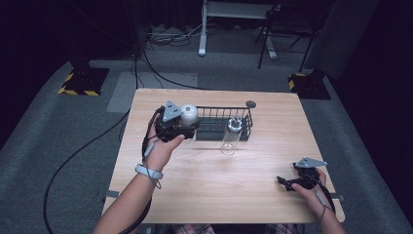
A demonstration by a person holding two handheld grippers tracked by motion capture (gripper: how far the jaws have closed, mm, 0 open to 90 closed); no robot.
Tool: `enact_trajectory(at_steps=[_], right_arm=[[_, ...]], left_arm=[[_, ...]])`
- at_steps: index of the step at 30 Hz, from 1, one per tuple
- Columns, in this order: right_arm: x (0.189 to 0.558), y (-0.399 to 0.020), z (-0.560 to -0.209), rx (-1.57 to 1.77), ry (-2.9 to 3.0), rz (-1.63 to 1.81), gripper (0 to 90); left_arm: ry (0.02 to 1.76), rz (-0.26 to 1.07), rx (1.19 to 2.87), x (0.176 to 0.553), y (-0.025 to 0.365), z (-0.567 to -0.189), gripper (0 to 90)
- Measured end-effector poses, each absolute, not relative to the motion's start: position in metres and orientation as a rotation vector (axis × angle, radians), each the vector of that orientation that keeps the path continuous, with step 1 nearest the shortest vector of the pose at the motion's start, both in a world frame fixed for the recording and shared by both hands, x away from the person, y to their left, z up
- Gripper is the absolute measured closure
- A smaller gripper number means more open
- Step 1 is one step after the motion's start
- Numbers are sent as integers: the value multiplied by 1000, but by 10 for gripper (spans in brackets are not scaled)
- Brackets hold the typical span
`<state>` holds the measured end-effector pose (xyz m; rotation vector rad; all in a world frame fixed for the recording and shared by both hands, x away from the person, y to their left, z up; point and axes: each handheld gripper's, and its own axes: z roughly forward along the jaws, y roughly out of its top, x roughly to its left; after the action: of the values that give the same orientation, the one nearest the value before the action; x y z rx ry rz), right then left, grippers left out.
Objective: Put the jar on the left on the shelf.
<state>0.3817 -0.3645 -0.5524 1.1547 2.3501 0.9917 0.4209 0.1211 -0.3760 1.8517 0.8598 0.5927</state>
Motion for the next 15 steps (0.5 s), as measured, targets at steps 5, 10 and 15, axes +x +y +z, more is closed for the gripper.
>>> enact_trajectory(at_steps=[5,10,15], right_arm=[[382,-365,-552,1156,2349,992,7],[382,-365,-552,1156,2349,992,7],[382,-364,-552,1156,2349,992,7]], left_arm=[[853,595,1855,425,115,-371,274],[845,600,1854,430,110,-366,274],[839,603,1855,436,105,-361,274]])
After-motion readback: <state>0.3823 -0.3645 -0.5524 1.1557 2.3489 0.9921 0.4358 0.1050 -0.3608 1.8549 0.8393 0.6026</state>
